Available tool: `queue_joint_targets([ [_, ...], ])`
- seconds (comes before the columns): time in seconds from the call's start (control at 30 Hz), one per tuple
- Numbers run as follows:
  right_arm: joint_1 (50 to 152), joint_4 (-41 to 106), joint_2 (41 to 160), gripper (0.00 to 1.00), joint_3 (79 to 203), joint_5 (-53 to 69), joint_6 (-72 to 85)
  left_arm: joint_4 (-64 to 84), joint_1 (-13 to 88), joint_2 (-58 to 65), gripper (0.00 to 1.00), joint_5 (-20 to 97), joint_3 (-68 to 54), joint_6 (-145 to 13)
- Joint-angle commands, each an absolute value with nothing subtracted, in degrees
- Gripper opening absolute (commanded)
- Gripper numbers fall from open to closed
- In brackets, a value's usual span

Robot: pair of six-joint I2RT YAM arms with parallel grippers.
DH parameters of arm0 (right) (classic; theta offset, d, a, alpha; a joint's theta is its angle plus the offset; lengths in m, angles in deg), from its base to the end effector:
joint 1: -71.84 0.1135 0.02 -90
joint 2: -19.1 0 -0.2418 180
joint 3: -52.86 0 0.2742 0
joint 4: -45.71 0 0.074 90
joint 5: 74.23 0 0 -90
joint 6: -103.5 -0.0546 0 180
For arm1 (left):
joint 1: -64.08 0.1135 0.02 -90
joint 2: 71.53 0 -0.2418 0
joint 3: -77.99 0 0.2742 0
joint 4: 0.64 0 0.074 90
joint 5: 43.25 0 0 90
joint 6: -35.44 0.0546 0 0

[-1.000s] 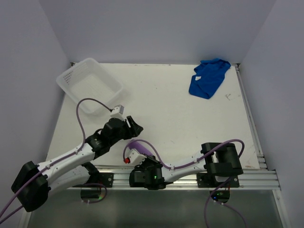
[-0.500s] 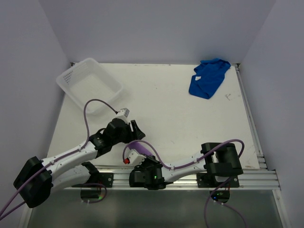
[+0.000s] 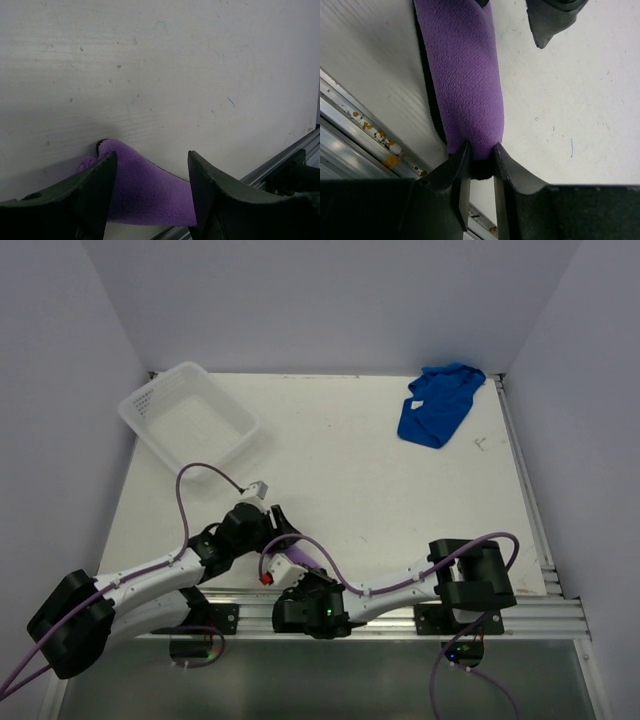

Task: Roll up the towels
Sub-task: Roll the towel

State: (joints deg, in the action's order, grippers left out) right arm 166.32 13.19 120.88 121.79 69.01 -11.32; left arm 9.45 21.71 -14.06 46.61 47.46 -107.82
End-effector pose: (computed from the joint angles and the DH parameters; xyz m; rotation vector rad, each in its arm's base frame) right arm 0.0167 0.3465 0.1045 -1.0283 1.8872 -0.1386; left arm 0.1751 -0.1599 0.1157 -0.2242 2.3669 -0.8797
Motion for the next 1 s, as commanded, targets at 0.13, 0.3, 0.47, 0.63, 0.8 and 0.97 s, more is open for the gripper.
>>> queue_joint_targets([
  [0.13,166.5,14.79,112.54,0.4,120.79,64.91,-11.72,8.22,21.02,-14.93,0.63,50.26,50.06,-109.67],
  [0.3,165.8,18.56,107.18,0.5,117.28,60.35,-12.51,7.95,20.49,-15.54,0.62,51.58,50.59,-110.55],
  [0.47,159.66,24.1,101.12,0.53,111.3,51.74,-16.54,9.09,20.05,-17.21,0.62,52.9,50.76,-110.81],
  [0.63,153.33,32.72,97.33,0.56,102.95,42.34,-18.58,10.06,19.79,-18.44,0.62,53.43,51.11,-111.07],
  [0.8,151.48,39.04,96.27,0.64,99.78,38.01,-19.11,9.98,19.79,-18.1,0.62,53.43,51.29,-111.08],
  [0.97,148.84,42.46,97.23,0.65,97.76,33.81,-20.42,9.71,19.61,-17.39,0.62,53.43,51.38,-110.99],
])
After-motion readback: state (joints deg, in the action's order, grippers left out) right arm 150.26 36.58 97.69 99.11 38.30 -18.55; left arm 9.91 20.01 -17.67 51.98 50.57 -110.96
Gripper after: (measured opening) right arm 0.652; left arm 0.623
